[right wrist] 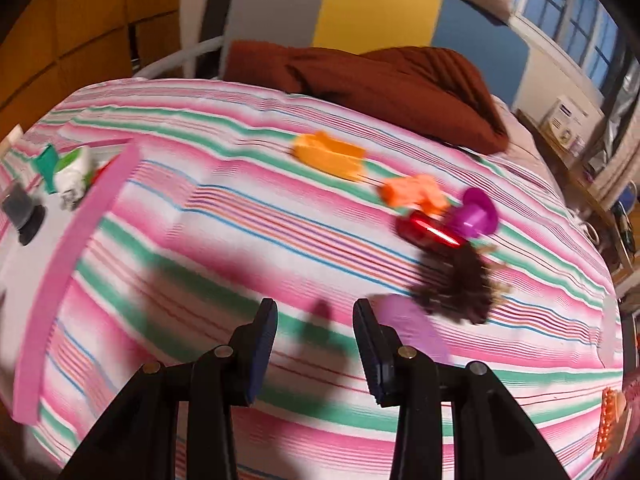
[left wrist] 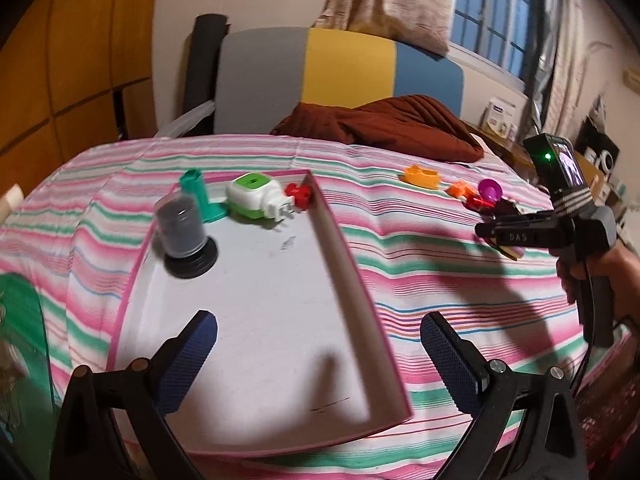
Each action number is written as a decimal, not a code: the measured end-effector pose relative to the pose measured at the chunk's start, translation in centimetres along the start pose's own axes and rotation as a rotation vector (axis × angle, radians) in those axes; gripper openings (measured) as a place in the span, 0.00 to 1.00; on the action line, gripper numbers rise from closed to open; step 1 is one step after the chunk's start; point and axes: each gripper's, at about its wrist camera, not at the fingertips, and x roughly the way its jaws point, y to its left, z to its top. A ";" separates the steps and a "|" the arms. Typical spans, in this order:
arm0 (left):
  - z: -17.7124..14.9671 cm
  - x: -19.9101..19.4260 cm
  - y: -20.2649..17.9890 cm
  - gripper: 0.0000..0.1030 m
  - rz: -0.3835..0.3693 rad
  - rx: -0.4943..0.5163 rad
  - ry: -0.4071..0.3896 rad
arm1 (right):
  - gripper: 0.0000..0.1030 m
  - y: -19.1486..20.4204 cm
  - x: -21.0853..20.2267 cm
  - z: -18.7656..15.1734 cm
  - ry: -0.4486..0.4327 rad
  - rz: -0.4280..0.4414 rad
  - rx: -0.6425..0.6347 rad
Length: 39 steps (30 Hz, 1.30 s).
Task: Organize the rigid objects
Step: 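Move the right tool toward the brown fluted top on the cover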
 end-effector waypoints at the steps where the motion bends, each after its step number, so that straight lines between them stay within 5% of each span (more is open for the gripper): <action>1: 0.1 0.0 -0.4 0.99 -0.001 0.013 -0.002 | 0.38 -0.8 0.1 0.0 0.002 -0.007 0.012; 6: 0.8 0.2 -1.9 0.99 -0.007 0.048 -0.005 | 0.39 -5.9 0.7 -0.6 -0.002 -0.026 0.148; 17: 2.8 0.5 -3.3 1.00 -0.025 0.016 -0.027 | 0.39 -12.7 -0.2 -1.4 -0.040 0.097 0.495; 26: 1.6 0.9 -5.4 1.00 -0.052 0.068 0.005 | 0.39 -11.0 1.8 -1.4 0.056 0.150 0.436; 31: 1.4 1.0 -5.9 1.00 -0.054 0.079 0.011 | 0.43 -8.6 1.9 -1.0 0.075 0.291 0.350; 35: 1.3 1.1 -5.9 1.00 -0.054 0.081 0.017 | 0.43 -9.8 -0.7 -0.6 -0.064 0.226 0.372; 39: 1.2 1.4 -6.4 1.00 -0.068 0.089 0.029 | 0.43 -15.1 -2.0 -2.2 -0.141 0.118 0.630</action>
